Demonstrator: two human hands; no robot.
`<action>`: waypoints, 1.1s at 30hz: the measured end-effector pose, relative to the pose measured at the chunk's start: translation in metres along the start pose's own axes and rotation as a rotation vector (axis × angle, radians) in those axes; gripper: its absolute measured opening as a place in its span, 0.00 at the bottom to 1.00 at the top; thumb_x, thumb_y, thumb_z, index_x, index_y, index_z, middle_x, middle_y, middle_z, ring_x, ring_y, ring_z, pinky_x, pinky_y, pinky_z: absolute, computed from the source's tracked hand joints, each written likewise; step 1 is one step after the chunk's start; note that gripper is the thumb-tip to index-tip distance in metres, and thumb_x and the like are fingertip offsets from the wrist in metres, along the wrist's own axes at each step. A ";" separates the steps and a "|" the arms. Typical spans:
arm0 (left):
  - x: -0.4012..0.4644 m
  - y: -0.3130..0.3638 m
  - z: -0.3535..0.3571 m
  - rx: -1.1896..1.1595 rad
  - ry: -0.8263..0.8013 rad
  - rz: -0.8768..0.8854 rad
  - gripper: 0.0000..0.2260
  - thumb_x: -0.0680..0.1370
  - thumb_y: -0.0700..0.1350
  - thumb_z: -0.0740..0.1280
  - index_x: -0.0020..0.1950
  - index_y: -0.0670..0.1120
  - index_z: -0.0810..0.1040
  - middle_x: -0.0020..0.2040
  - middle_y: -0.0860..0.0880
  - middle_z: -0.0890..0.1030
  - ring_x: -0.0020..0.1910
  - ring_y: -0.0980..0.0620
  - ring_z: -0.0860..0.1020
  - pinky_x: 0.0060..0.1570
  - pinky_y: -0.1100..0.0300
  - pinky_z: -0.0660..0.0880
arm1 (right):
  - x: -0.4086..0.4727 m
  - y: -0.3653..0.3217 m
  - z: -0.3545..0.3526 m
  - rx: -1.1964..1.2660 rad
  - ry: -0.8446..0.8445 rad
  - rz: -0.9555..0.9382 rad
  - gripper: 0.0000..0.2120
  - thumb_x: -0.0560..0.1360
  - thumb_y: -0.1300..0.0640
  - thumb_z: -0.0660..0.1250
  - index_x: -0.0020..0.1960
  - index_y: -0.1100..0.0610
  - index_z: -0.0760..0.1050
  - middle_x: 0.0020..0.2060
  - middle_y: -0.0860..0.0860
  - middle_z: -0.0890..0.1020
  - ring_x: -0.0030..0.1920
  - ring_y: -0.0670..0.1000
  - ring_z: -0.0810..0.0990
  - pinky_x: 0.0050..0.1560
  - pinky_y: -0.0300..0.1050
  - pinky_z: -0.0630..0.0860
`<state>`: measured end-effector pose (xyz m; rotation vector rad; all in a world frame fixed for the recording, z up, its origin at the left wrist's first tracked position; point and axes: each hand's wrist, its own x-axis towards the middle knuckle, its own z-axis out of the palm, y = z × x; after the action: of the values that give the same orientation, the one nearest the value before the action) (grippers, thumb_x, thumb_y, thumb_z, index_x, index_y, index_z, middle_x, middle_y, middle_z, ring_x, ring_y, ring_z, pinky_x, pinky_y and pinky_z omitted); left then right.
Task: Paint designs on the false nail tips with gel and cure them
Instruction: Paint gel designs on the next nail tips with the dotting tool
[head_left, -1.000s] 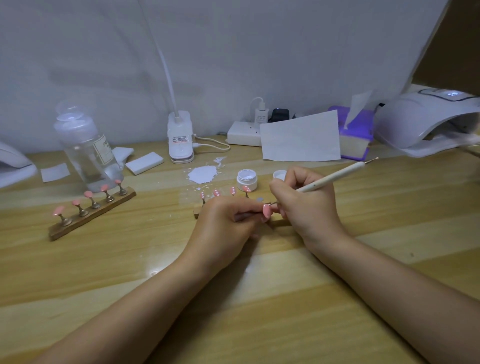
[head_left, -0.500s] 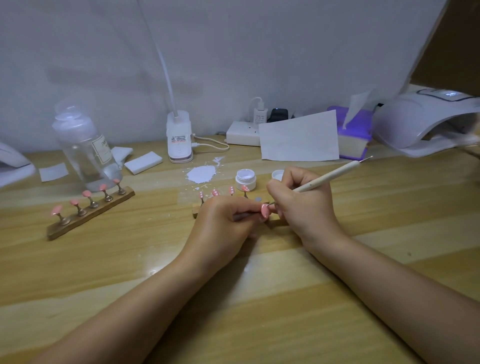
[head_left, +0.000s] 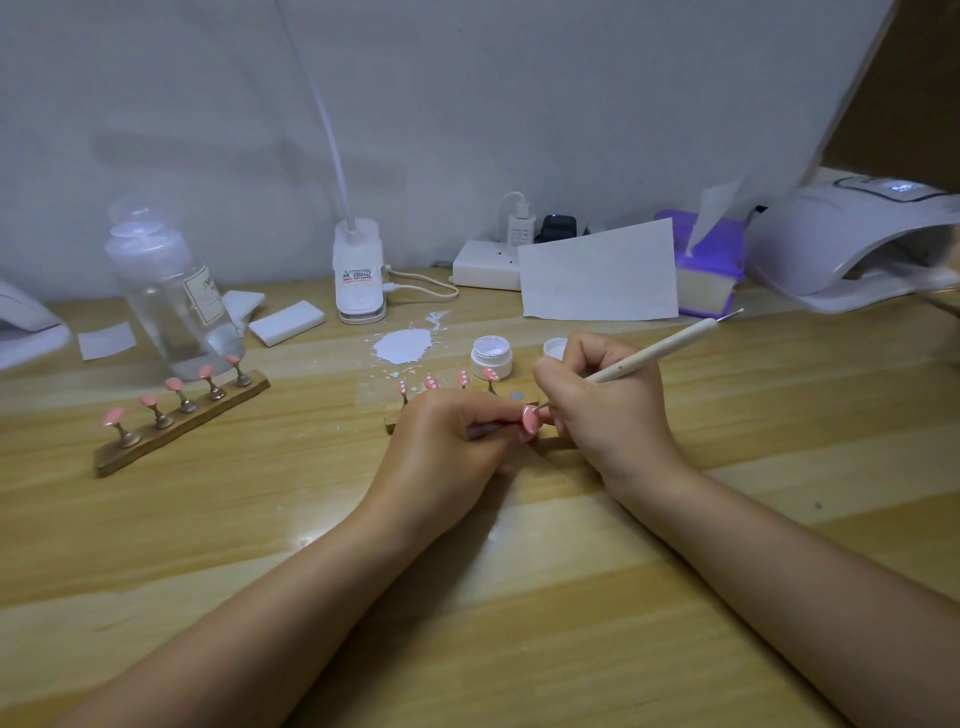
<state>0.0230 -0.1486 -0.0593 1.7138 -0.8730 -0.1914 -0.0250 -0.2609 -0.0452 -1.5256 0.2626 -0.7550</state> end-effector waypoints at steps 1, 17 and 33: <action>0.000 0.000 0.000 -0.002 0.000 -0.002 0.18 0.72 0.33 0.68 0.42 0.59 0.80 0.41 0.47 0.83 0.35 0.56 0.78 0.37 0.51 0.79 | 0.000 0.000 0.000 -0.004 0.003 -0.001 0.19 0.68 0.71 0.63 0.26 0.58 0.58 0.14 0.45 0.62 0.16 0.44 0.71 0.31 0.41 0.68; 0.000 0.000 0.000 -0.044 -0.013 0.011 0.17 0.72 0.35 0.69 0.42 0.61 0.80 0.37 0.55 0.84 0.38 0.62 0.79 0.32 0.67 0.77 | 0.001 0.001 -0.001 0.012 -0.005 0.010 0.20 0.68 0.70 0.64 0.25 0.57 0.58 0.14 0.46 0.63 0.17 0.46 0.73 0.28 0.39 0.68; 0.000 -0.001 0.001 -0.079 -0.030 0.006 0.14 0.73 0.34 0.69 0.39 0.55 0.81 0.35 0.60 0.83 0.38 0.65 0.79 0.32 0.69 0.76 | 0.001 0.002 -0.001 0.030 -0.019 -0.002 0.19 0.68 0.70 0.63 0.25 0.58 0.59 0.14 0.46 0.64 0.16 0.44 0.72 0.21 0.32 0.65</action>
<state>0.0235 -0.1493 -0.0603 1.6385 -0.8819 -0.2453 -0.0247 -0.2625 -0.0465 -1.5045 0.2347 -0.7420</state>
